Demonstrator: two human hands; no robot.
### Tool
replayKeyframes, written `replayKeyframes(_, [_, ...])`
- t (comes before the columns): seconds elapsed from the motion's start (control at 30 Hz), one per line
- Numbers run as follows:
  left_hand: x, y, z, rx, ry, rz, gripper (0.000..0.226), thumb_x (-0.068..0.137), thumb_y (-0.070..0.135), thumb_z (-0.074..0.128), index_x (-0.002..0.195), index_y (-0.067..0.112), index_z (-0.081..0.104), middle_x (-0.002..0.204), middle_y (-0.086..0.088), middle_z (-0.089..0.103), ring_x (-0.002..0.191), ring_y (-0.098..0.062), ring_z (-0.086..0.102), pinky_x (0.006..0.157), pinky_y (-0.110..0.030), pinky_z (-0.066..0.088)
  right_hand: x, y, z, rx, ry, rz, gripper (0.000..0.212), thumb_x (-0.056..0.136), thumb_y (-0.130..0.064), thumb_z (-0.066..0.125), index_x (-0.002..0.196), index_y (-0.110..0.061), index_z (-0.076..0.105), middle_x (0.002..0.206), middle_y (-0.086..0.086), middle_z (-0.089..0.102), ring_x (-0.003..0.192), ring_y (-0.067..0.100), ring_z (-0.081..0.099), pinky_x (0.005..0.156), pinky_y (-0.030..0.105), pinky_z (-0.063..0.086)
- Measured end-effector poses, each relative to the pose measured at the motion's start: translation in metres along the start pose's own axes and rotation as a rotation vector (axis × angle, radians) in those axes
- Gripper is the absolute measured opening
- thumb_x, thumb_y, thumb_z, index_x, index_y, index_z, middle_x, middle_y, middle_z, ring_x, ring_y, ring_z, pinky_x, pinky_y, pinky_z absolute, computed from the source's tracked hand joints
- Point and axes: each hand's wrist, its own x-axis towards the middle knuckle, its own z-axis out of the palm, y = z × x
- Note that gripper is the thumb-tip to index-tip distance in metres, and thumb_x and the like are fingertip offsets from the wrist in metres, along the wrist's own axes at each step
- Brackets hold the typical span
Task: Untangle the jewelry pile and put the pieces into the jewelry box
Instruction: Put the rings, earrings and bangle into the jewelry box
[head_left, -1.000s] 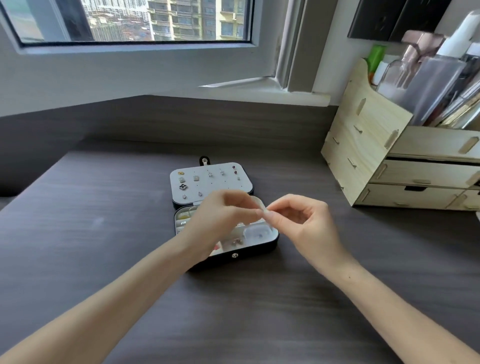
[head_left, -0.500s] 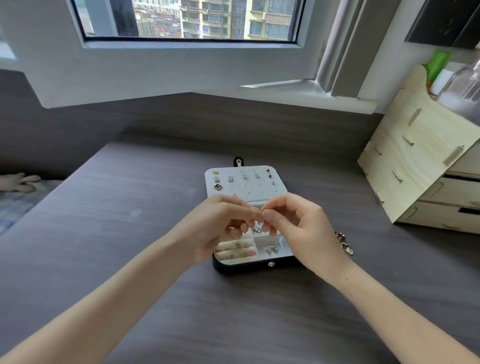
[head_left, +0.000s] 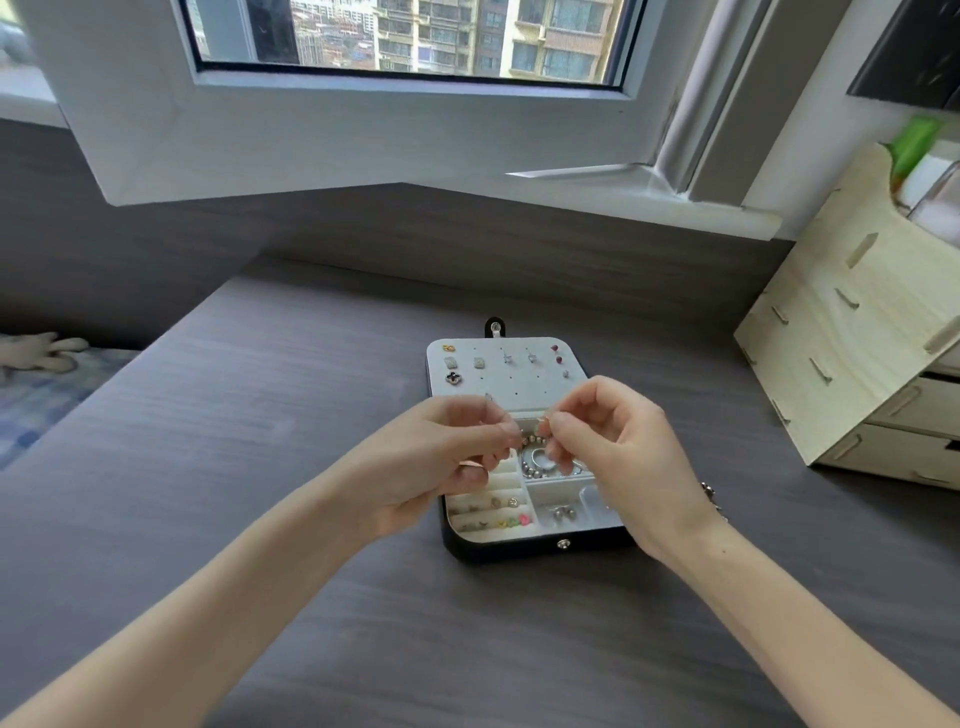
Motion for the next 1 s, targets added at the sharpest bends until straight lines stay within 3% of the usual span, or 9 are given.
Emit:
replayKeyframes(0.1, [-0.001,-0.002,-0.002,0.029,0.033,0.033,0.014,0.087,0.007,0.062,0.073,0.009,0.063,0.065,0.001,0.054,0.060,-0.007,0.044,0.055,-0.018,0.034,0.001,0.002,0.002,0.004,-0.064,0.030,0.018,0.086,0.007,0.055,0.083,-0.008,0.063,0.064,0.005,0.060,0.054,0.011,0.051,0.055,0.022,0.044])
replayKeyframes(0.17, [-0.001,-0.002,-0.002,0.012,0.047,0.058,0.016,0.086,0.008,0.062,0.072,0.009,0.068,0.067,-0.001,0.056,0.061,-0.007,0.046,0.054,-0.016,0.036,0.000,0.004,0.007,-0.127,-0.045,-0.065,0.024,0.086,0.004,0.057,0.082,-0.016,0.071,0.071,0.004,0.067,0.061,0.013,0.059,0.060,0.023,0.049])
replayKeyframes(0.3, [0.001,-0.003,-0.003,-0.069,0.051,0.064,0.018,0.087,0.008,0.061,0.072,0.006,0.071,0.067,-0.003,0.056,0.061,-0.009,0.046,0.052,-0.016,0.035,-0.001,0.008,0.011,-0.362,0.014,-0.355,0.012,0.085,-0.011,0.062,0.088,-0.016,0.072,0.082,-0.003,0.067,0.075,0.012,0.063,0.066,0.022,0.051])
replayKeyframes(0.4, [0.001,-0.003,-0.005,-0.132,0.022,0.042,0.017,0.082,0.011,0.065,0.066,0.009,0.072,0.066,-0.004,0.056,0.057,-0.008,0.046,0.048,-0.015,0.033,0.000,0.010,0.011,-0.360,0.010,-0.415,0.008,0.081,-0.016,0.068,0.088,-0.018,0.071,0.083,-0.005,0.065,0.078,0.013,0.063,0.067,0.027,0.053])
replayKeyframes(0.57, [0.000,-0.006,-0.009,0.039,0.089,0.089,0.013,0.075,0.024,0.074,0.073,0.011,0.071,0.067,0.000,0.057,0.060,-0.006,0.049,0.057,-0.019,0.039,0.005,0.006,0.009,-0.279,-0.021,-0.320,0.003,0.082,-0.014,0.070,0.082,-0.016,0.072,0.078,-0.003,0.067,0.074,0.016,0.065,0.066,0.036,0.054])
replayKeyframes(0.67, [0.002,-0.011,-0.011,0.226,0.200,0.297,0.007,0.079,0.021,0.075,0.080,0.016,0.071,0.073,0.003,0.067,0.068,-0.006,0.059,0.065,-0.028,0.047,0.008,0.002,0.009,-0.241,-0.125,-0.122,0.005,0.086,-0.014,0.067,0.083,-0.012,0.071,0.072,-0.001,0.066,0.065,0.008,0.059,0.062,0.024,0.050])
replayKeyframes(0.77, [0.004,-0.013,-0.014,0.352,0.203,0.444,0.003,0.081,0.014,0.073,0.082,0.016,0.072,0.076,0.004,0.070,0.074,-0.009,0.065,0.070,-0.031,0.051,0.013,0.000,0.006,-0.110,-0.240,0.112,0.013,0.087,-0.018,0.064,0.088,-0.006,0.069,0.061,-0.009,0.058,0.056,0.002,0.049,0.057,0.016,0.042])
replayKeyframes(0.87, [0.006,-0.012,-0.019,0.354,0.169,0.440,0.005,0.084,0.015,0.068,0.079,0.016,0.069,0.071,0.006,0.067,0.070,-0.008,0.061,0.067,-0.024,0.048,0.018,-0.001,0.005,0.063,-0.320,0.252,0.028,0.080,-0.026,0.065,0.088,0.001,0.066,0.059,-0.005,0.050,0.052,0.007,0.040,0.053,0.016,0.038])
replayKeyframes(1.0, [0.008,-0.012,-0.024,0.337,0.121,0.389,0.010,0.082,0.028,0.069,0.075,0.020,0.067,0.067,0.006,0.058,0.066,-0.008,0.050,0.062,-0.022,0.040,0.027,-0.005,0.008,0.195,-0.339,0.311,0.019,0.075,-0.023,0.065,0.076,-0.004,0.066,0.060,0.003,0.043,0.052,0.010,0.034,0.050,0.019,0.031])
